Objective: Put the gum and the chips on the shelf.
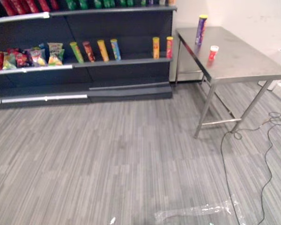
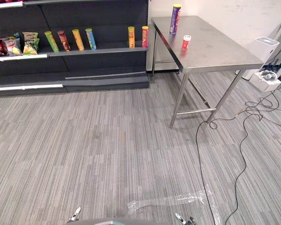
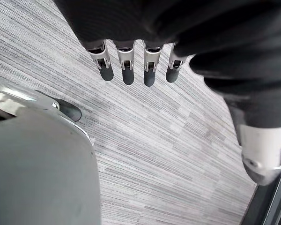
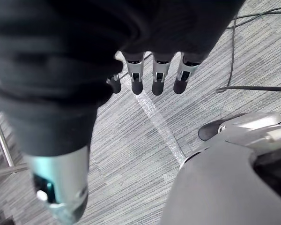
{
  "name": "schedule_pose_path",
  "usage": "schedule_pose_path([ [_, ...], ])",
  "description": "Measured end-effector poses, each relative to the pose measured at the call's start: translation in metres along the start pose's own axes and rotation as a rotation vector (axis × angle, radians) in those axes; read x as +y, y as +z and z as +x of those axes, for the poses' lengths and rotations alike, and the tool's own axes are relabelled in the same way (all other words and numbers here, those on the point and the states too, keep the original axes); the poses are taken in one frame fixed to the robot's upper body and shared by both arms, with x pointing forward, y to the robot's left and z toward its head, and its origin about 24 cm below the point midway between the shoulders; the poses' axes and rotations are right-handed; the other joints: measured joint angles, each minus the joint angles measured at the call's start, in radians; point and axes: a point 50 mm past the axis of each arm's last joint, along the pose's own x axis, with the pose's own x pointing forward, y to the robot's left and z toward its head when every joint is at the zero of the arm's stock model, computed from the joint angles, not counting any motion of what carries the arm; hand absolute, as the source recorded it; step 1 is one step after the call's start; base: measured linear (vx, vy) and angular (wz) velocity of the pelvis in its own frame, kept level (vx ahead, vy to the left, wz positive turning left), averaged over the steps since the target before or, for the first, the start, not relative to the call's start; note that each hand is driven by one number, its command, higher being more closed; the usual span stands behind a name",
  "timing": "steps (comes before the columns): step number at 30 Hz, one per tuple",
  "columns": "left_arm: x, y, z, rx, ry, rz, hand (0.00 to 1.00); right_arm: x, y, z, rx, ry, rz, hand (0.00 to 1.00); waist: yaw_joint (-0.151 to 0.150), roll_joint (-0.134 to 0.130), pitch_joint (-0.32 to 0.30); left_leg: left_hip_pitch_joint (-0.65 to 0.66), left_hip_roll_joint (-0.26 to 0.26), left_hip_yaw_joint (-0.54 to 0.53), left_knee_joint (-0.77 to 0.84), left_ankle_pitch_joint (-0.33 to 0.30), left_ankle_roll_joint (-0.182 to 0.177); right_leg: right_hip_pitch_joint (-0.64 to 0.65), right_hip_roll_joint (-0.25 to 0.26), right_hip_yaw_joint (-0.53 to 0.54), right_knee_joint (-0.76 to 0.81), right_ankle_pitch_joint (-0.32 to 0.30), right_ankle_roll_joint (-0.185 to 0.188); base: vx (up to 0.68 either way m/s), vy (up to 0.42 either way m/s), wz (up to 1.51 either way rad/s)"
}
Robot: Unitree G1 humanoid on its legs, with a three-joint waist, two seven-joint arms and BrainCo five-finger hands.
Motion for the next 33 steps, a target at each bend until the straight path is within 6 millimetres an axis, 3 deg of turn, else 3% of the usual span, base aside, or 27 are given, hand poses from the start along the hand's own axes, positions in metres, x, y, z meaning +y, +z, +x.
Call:
schedule_pose_path([
  [12,-0.006,0.004,0.003,-0.002,-0.003,-0.035,0.0,0.016,0.023,0.007,-0.111,0.002,0.023,0.0,0.001,0.002,0.029,0.043,0.0,0.027,-0.029,-0.001,-0.013,0.032,0.0,0.001,-0.024,0.011,0.02,0.02,-0.001,-0.05],
  [26,-0.005,0.003,0.003,0.013,0.001,-0.033,0.0,0.017,0.021,0.007,-0.089,0.036,0.021,0.0,0.0,-0.008,0.035,0.062,-0.002,0.028,-0.055,0.019,-0.003,0.039,0.001,-0.007,-0.028,0.012,0.019,-0.05,-0.015,-0.01],
  [33,-0.005,0.003,0.003,0.012,0.0,-0.03,0.0,0.02,0.026,0.006,-0.157,0.032,-0.053,0.0,0.0,-0.01,0.036,0.07,-0.003,0.025,-0.056,0.017,-0.005,0.056,0.002,-0.013,-0.042,0.012,0.018,0.01,-0.006,0.02],
])
